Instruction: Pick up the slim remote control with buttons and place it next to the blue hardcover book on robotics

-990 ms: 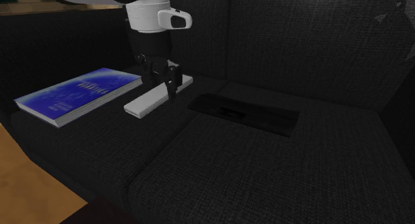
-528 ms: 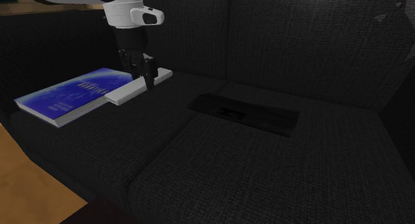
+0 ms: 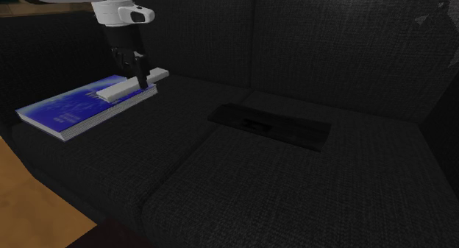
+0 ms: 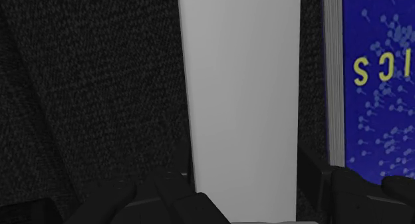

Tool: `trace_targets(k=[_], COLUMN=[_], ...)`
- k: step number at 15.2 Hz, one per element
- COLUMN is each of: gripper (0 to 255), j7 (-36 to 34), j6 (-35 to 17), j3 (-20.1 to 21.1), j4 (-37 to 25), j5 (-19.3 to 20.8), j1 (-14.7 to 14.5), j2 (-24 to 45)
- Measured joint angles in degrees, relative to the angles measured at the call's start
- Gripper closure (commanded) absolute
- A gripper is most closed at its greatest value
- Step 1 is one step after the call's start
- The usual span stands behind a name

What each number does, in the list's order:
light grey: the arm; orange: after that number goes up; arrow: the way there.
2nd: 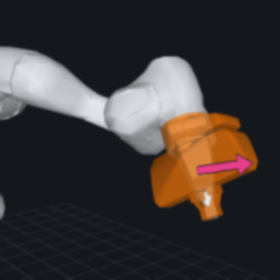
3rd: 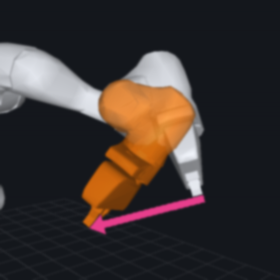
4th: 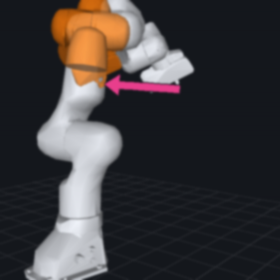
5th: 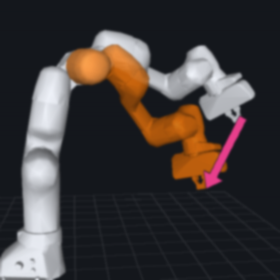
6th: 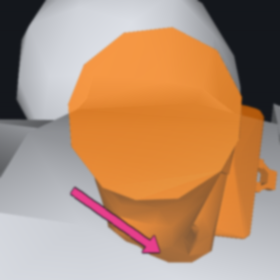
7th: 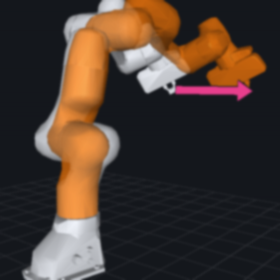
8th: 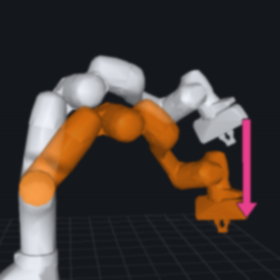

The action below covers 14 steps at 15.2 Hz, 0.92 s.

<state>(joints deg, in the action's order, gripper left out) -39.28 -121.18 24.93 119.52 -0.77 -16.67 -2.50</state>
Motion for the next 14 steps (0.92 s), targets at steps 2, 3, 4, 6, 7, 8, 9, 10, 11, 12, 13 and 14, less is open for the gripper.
trace_targets(k=[2, 3, 4, 6, 7, 8, 9, 10, 11, 12, 13, 14], gripper=[255, 255, 255, 255, 255, 255, 255, 255, 255, 255, 255, 255], j7=[-1.53, -1.85, -2.03, -2.44, -2.51, -2.77, -3.02, -3.07, -3.17, -3.41, -3.6, -3.71], j6=[-0.81, -1.49, -2.18, -3.56, -4.15, -4.96, -5.73, -6.51, -7.14, -7.98, -8.74, -9.37], j3=[0.62, 0.73, 0.77, 0.89, 0.86, 0.9, 0.95, 0.94, 0.93, 0.93, 0.95, 0.91], j4=[-0.37, -0.05, 0.31, 1.23, 1.43, 1.84, 2.23, 2.89, 3.29, 3.64, 4.13, 4.38], j5=[0.72, 0.94, 1.15, 1.44, 1.67, 1.93, 2.18, 2.26, 2.43, 2.76, 2.96, 3.23], j1=[-0.5, -0.59, -0.61, -0.73, -0.7, -0.76, -0.82, -0.82, -0.82, -0.85, -0.89, -0.88], j2=[1.32, 1.72, 2.11, 2.62, 3.05, 3.5, 3.92, 4.06, 4.33, 4.88, 5.19, 5.61])
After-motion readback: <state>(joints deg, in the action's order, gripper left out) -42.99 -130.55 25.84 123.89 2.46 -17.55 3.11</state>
